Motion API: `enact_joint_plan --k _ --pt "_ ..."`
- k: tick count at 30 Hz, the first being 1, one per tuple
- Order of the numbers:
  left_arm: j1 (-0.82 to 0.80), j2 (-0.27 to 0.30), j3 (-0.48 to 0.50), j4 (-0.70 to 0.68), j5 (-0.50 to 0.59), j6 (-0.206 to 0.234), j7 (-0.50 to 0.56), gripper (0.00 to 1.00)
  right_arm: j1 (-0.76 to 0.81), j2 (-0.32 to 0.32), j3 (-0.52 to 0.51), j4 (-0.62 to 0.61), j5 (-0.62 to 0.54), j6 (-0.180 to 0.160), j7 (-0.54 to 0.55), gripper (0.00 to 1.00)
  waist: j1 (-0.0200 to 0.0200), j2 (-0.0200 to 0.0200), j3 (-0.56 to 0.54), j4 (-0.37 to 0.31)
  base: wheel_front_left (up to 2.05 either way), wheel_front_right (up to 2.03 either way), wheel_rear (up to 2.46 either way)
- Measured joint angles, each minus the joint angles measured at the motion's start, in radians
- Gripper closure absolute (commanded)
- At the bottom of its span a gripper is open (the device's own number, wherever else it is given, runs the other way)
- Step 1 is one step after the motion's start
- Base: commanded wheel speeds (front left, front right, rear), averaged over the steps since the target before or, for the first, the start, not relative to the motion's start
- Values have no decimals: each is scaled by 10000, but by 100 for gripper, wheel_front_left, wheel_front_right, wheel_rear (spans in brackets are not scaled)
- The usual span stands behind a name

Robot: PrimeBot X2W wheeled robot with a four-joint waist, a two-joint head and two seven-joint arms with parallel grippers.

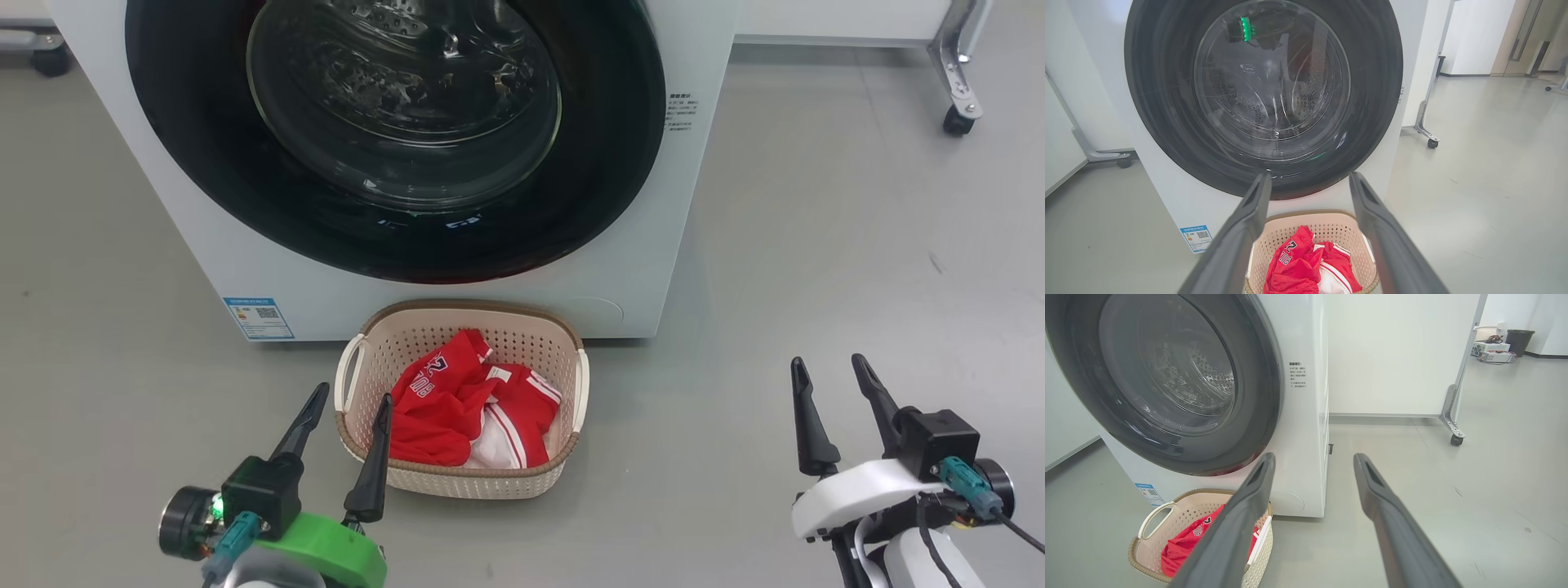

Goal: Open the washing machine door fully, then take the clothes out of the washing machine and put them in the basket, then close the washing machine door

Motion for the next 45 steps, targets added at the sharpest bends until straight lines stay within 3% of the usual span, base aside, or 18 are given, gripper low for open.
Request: enact_joint_plan --k 11,45 --pt "151 40 46 -188 -71 119 230 0 772 17 -6 -828 -31 -226 0 0 0 0 -129 -100 0 0 0" --pt "315 109 199 -623 -71 395 627 0 1549 2 82 -2102 -107 -410 46 0 0 0 -42 -105 0 0 0"
